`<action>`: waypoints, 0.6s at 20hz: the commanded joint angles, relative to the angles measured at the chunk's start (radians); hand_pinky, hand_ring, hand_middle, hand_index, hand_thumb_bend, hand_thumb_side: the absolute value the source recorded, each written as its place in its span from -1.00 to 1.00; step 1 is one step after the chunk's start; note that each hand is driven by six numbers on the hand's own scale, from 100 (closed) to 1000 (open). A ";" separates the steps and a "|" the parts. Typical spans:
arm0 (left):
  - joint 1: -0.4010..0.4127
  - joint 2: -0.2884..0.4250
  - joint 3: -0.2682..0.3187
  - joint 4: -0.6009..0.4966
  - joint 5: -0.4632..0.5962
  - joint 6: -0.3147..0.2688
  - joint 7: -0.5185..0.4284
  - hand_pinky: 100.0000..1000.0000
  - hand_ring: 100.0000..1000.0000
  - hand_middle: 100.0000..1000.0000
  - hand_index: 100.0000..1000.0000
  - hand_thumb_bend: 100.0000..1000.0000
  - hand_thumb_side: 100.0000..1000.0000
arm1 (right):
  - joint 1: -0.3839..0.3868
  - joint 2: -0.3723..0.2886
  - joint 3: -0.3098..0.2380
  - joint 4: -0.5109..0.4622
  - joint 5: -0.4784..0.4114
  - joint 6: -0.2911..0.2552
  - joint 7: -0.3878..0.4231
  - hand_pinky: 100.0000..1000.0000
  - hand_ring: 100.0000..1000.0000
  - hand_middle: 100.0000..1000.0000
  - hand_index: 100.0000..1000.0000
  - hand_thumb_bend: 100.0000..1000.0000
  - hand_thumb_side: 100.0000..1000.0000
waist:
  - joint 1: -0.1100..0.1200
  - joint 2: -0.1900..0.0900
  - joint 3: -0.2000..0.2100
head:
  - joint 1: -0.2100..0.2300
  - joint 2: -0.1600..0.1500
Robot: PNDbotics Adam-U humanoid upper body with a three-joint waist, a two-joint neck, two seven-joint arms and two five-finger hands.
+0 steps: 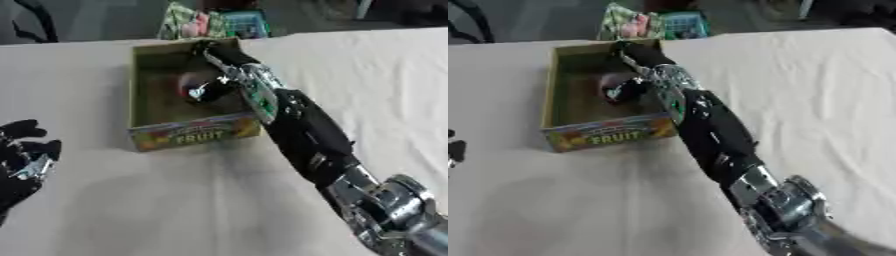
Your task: Pick up objects on the table and place them in the box.
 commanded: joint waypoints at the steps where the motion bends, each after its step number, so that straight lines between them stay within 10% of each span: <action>1: -0.012 0.007 0.003 -0.022 0.003 -0.002 -0.001 0.08 0.06 0.16 0.44 -0.38 -1.00 | -0.026 -0.018 -0.009 -0.045 0.013 0.006 0.004 0.87 0.90 0.93 1.00 -0.11 -0.35 | 0.002 -0.017 -0.005 | 0.001 -0.009; 12: 0.002 0.014 0.017 -0.018 0.000 -0.004 0.012 0.08 0.06 0.16 0.44 -0.38 -1.00 | 0.012 -0.156 0.017 -0.289 -0.247 0.009 -0.035 0.60 0.70 0.56 0.82 -0.26 -0.29 | 0.000 -0.029 -0.059 | 0.035 -0.002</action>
